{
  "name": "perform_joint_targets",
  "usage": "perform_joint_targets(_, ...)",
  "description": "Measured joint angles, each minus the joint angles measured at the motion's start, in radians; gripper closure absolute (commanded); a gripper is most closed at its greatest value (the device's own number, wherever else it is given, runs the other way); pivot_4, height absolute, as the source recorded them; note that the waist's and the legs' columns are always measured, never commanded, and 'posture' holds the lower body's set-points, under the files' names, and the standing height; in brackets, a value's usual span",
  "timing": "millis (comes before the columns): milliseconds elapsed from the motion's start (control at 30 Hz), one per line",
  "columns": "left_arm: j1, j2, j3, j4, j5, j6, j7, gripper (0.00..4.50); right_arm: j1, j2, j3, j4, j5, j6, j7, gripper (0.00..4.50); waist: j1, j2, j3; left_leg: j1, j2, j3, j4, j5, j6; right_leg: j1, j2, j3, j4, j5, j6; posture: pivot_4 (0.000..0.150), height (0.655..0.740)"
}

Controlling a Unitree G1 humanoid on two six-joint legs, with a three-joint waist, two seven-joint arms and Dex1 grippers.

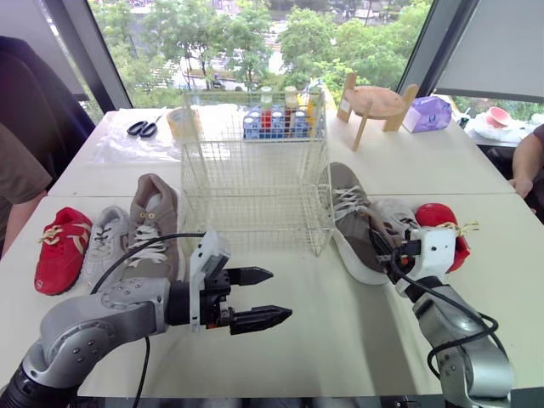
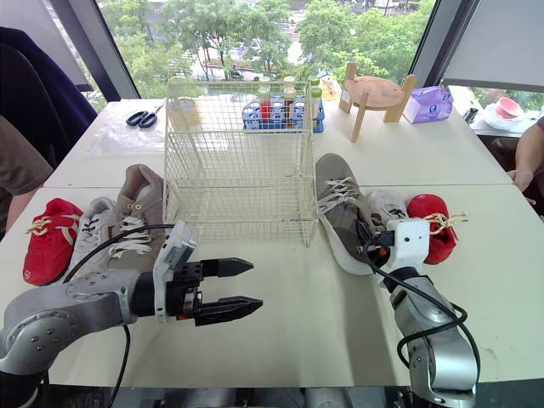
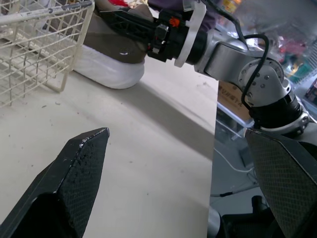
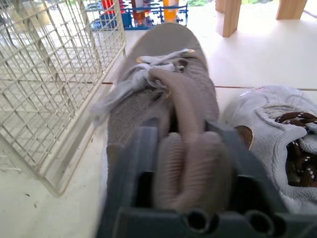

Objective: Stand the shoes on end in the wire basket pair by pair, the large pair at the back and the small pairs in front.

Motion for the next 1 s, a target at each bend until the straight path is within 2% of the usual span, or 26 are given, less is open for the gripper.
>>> perform_joint_targets(200,-0.032,-0.001,0.019,0.035,-0.017,0.008,-0.019,0.00,-0.086,0.010,-0.026,0.061,0.032,0.010,-0.043,4.20,0.000,-0.003,-0.001,0.001,0.000,0.001,0.002,0.001,0.001,0.002,-0.001,0.000,-0.001,0.000,-0.001,0.150,0.7400)
perform_joint_targets(367,-0.143,-0.016,0.108,0.133,-0.215,0.025,-0.012,0.00,-0.400,-0.068,-0.206,0.171,0.187,0.076,-0.096,4.20,0.002,0.012,0.008,-0.004,-0.002,0.002,0.002,0.003,0.003,-0.004,-0.003,0.000,0.000,0.003,0.003,0.150,0.7400)
perform_joint_targets(467,-0.204,-0.016,0.153,0.195,-0.349,0.029,0.019,0.00,-0.580,-0.172,-0.313,0.168,0.293,0.089,-0.112,4.20,0.003,0.012,0.009,-0.005,-0.002,-0.001,-0.001,0.003,0.003,-0.005,-0.002,-0.001,0.001,0.003,0.006,0.150,0.7400)
perform_joint_targets(567,-0.308,-0.033,0.194,0.260,-0.452,0.008,0.094,0.00,-0.695,-0.271,-0.356,0.170,0.376,0.104,-0.093,4.20,0.001,0.012,0.009,-0.005,-0.002,-0.002,-0.002,0.003,0.004,-0.005,-0.001,-0.001,0.000,0.002,0.007,0.150,0.7400)
perform_joint_targets(667,-0.477,-0.054,0.244,0.369,-0.559,-0.043,0.189,0.00,-0.805,-0.366,-0.331,0.212,0.446,0.130,-0.014,4.20,-0.004,0.012,0.009,-0.006,-0.002,0.000,-0.001,0.003,0.004,-0.005,-0.001,-0.001,0.000,0.002,0.007,0.150,0.7400)
perform_joint_targets(733,-0.614,-0.046,0.282,0.478,-0.595,-0.064,0.228,0.00,-0.883,-0.450,-0.278,0.232,0.472,0.130,0.098,4.20,-0.007,0.012,0.010,-0.005,-0.002,0.001,-0.001,0.003,0.004,-0.005,-0.001,0.000,0.001,0.002,0.007,0.150,0.7400)
perform_joint_targets(867,-0.795,0.024,0.359,0.712,-0.587,-0.056,0.228,0.00,-0.979,-0.606,-0.116,0.232,0.492,0.106,0.379,4.20,-0.009,0.011,0.009,-0.003,-0.001,0.001,-0.002,0.001,0.006,-0.004,0.002,0.000,0.000,0.002,0.007,0.150,0.7400)
perform_joint_targets(1000,-0.832,0.074,0.367,0.851,-0.508,0.018,0.155,0.00,-1.013,-0.669,-0.013,0.288,0.459,0.059,0.556,4.20,0.000,0.009,0.010,-0.005,-0.001,0.001,0.000,0.002,0.006,-0.004,0.001,0.000,0.000,0.002,0.007,0.150,0.7400)
